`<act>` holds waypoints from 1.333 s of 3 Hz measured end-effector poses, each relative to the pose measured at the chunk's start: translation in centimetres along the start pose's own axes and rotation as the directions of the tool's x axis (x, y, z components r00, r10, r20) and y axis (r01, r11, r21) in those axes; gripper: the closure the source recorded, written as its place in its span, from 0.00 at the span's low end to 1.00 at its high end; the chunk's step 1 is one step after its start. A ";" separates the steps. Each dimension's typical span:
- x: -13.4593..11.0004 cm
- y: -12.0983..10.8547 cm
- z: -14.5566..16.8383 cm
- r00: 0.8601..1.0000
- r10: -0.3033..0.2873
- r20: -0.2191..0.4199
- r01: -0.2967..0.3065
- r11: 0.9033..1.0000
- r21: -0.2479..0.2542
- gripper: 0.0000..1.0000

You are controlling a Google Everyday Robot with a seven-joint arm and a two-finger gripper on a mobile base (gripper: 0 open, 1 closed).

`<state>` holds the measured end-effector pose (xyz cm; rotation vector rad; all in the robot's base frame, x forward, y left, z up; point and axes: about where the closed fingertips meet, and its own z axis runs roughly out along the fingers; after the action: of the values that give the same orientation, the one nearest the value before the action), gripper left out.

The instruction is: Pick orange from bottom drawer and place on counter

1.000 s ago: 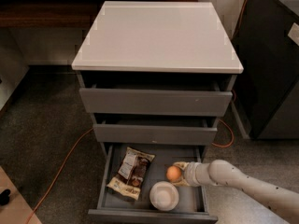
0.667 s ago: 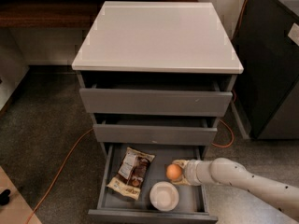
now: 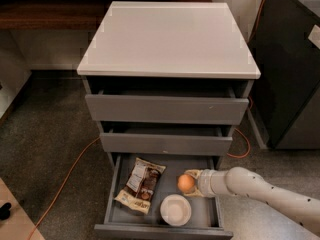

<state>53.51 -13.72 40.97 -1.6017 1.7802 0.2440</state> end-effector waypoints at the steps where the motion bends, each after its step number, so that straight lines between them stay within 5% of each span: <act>1: -3.8 -0.2 -1.7 0.999 -0.039 -0.037 0.039 0.999 -0.015 1.00; 2: -8.2 0.1 -4.2 0.993 -0.081 -0.085 0.080 0.997 -0.022 1.00; 4: -17.6 -1.6 -13.3 0.954 -0.235 -0.184 0.255 0.963 0.091 1.00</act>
Offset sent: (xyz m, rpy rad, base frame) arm -0.0330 0.0623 0.1409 -0.1919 -0.0359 0.0601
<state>49.41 -7.88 61.88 -1.7843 1.6648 -0.1142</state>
